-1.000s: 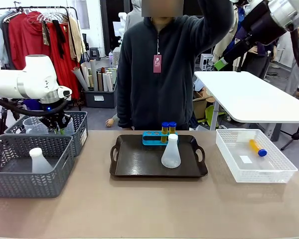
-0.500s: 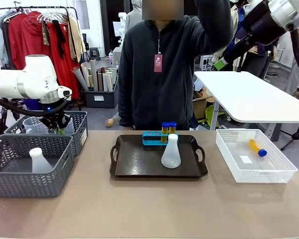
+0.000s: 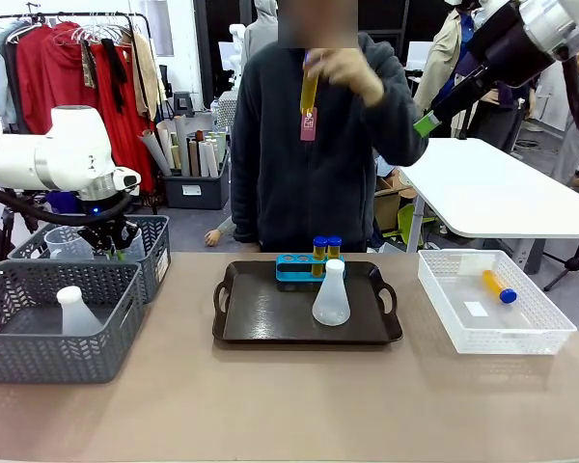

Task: Prepare the laboratory tools.
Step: Pick up one Large Measuring Cup and place it on the Handle tray.

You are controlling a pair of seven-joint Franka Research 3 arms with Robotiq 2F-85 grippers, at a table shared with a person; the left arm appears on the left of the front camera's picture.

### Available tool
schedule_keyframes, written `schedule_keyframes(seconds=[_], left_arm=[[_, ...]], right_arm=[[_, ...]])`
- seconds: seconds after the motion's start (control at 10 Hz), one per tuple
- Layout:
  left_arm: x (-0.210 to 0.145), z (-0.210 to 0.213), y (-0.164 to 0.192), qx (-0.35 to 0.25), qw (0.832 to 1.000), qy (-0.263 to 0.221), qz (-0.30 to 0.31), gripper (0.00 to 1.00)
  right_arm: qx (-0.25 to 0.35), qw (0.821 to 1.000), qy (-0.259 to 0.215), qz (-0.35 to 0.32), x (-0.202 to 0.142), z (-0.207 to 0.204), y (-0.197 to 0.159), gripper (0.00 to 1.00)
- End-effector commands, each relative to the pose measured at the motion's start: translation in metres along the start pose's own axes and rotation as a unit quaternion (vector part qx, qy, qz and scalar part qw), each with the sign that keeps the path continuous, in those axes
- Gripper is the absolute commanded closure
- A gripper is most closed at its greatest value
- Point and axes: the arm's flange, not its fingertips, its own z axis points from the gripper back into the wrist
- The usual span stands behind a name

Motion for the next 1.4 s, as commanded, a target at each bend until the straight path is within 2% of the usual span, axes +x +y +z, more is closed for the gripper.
schedule_keyframes(seconds=[0.0, 0.2, 0.3, 0.8, 0.9, 1.1, 1.3], left_arm=[[0.001, 0.000, 0.003, 0.000, 1.000, -0.005, 0.002, 1.00], [0.000, 0.000, 0.000, 0.000, 1.000, 0.000, 0.000, 1.00], [-0.005, 0.017, 0.003, -0.005, 1.000, 0.009, -0.011, 1.00], [-0.027, 0.116, 0.015, -0.016, 0.998, -0.008, -0.067, 1.00], [-0.030, 0.142, 0.018, -0.020, 0.995, -0.006, -0.094, 1.00], [-0.032, 0.192, 0.019, -0.027, 0.983, -0.037, -0.176, 1.00], [-0.030, 0.256, 0.023, -0.026, 0.974, -0.062, -0.214, 1.00]], right_arm=[[0.001, 1.000, -0.001, 0.000, 0.000, 0.001, -0.001, 0.00], [0.001, 1.000, -0.001, 0.000, 0.000, 0.001, -0.001, 0.00], [0.001, 1.000, -0.001, 0.000, 0.000, 0.001, -0.001, 0.00], [0.001, 1.000, -0.001, 0.000, 0.000, 0.001, -0.001, 0.00], [0.001, 1.000, -0.001, 0.000, 0.000, 0.001, -0.001, 0.00], [0.001, 1.000, -0.001, 0.000, 0.000, 0.001, -0.001, 0.00], [0.001, 1.000, -0.001, 0.000, 0.000, 0.001, -0.001, 0.00]])
